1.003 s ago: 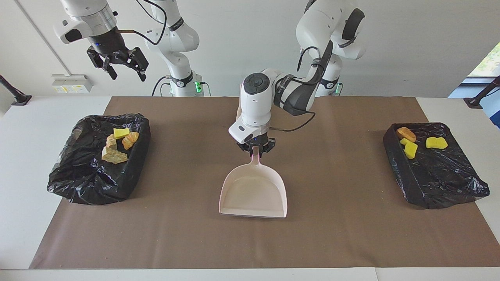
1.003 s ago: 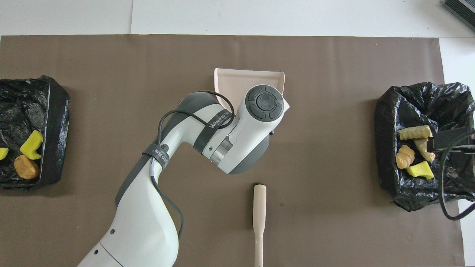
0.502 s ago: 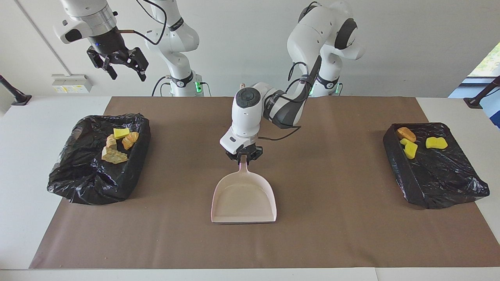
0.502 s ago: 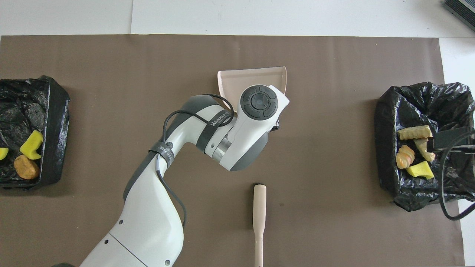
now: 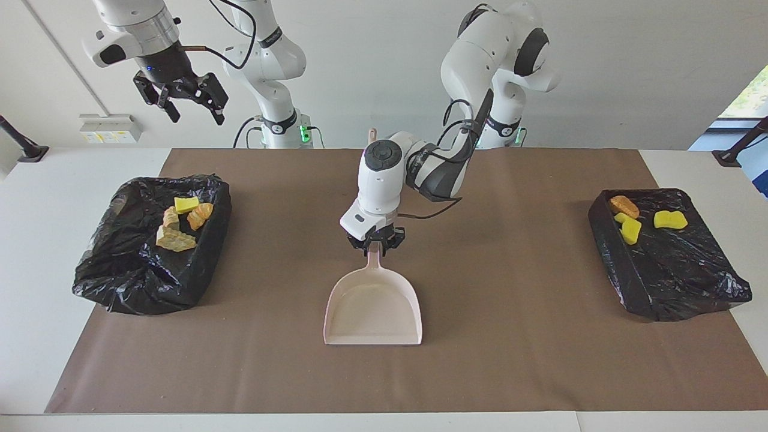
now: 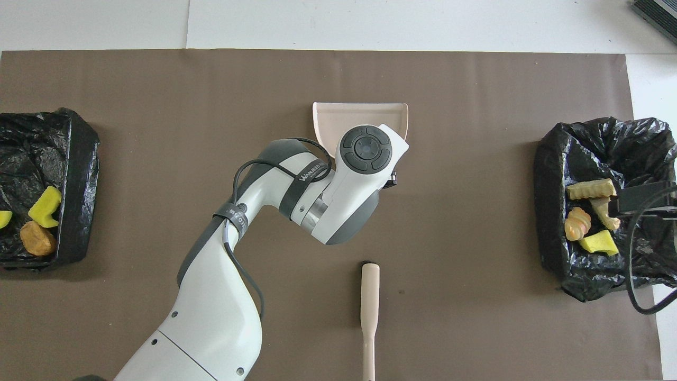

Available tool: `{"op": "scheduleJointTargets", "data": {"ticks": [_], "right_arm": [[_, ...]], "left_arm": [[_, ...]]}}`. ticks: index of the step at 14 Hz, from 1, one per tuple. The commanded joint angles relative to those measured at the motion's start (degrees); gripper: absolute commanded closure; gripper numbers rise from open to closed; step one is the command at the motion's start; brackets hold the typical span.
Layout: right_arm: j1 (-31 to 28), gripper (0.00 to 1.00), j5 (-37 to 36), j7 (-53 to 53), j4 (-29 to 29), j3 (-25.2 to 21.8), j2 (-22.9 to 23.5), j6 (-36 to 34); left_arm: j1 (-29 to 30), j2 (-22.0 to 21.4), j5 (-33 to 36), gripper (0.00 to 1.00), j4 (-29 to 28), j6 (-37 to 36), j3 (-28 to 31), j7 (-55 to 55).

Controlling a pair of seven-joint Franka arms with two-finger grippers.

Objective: Sweep and dump trash in bin

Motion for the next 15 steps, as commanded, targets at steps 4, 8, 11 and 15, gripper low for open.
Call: {"op": "scheduleJointTargets", "data": {"ticks": [4,8,11,15], "right_arm": [[-0.9,0.0,0.0,-1.0,-0.8,0.6,-0.9,-0.5],[-0.9,0.0,0.0,-1.0,-0.8,0.6,-0.9,-0.5],[-0.9,0.0,0.0,-1.0,-0.8,0.6,-0.9,-0.5],[-0.9,0.0,0.0,-1.0,-0.8,0.6,-0.9,-0.5]], "left_arm": [[3.9,-10.0,0.6,0.0,-7.0,0.3,0.4,5.1],[10.7,-25.8,0.6,0.0,-22.6,-0.6,0.5,17.9],[17.2,-34.3,0.6,0.0,-23.7,-10.0,0.7,29.3],[27.9,-38.6,0.6,0.0,-14.9,-22.0,1.1,44.6]]}}
